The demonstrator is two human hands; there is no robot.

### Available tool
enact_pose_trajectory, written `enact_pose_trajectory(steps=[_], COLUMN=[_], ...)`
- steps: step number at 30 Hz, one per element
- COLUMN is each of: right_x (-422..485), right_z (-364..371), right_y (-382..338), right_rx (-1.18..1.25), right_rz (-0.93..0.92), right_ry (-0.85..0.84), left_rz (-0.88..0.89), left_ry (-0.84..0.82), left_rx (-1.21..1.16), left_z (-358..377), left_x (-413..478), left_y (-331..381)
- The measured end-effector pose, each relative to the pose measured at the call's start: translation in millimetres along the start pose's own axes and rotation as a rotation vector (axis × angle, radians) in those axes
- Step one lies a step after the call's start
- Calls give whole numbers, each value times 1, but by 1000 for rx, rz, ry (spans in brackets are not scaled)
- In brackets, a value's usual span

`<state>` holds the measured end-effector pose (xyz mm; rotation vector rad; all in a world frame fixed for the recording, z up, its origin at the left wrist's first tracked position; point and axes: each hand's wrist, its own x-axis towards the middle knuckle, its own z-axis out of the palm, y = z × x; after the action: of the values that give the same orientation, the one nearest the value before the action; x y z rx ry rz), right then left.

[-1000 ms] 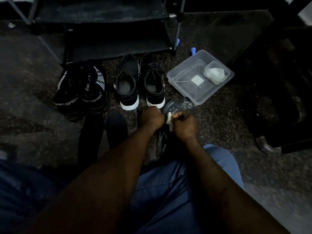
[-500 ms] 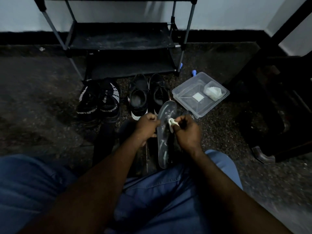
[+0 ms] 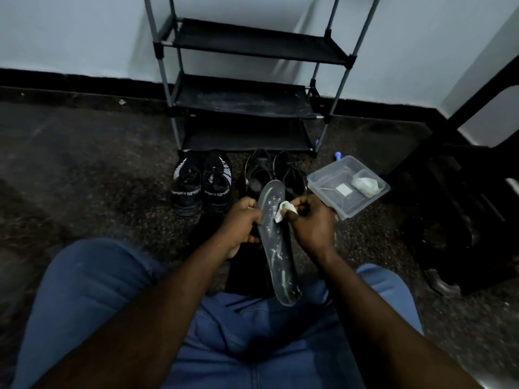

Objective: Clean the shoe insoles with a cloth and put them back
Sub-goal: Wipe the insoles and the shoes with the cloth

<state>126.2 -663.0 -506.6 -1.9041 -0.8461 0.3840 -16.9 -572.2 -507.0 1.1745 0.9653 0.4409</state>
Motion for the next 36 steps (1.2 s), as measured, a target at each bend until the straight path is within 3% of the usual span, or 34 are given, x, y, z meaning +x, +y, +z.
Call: enact_pose_trajectory(steps=[5,9,16,19,22,27,36], right_x=[-14,-22,-19,-8,-4,-10,-13], right_z=[11,14,5,2,1,-1,8], right_y=[-20,-36,-72,-79,-80,-74,-55], right_rx=[17,-82,-193,-249,-22,247,-113], right_rz=[-26,-89,-159,-75,140,246,-44], right_ry=[-65,-62,-21,-67,-222,-316,-101], left_rz=[19,-43,-24,-51,-99,-102,-67], left_ry=[-51,1,15,20,1,-140,-167], left_rx=[-197,-385,-404,-405,-386,-360,-365], left_z=[-14,-12,-9,-10,-13,-18,-15], left_x=[-17,-22,-31,-33,-35,-40,-42], left_y=[-1,-8,-7,-7,-7,-4,-2])
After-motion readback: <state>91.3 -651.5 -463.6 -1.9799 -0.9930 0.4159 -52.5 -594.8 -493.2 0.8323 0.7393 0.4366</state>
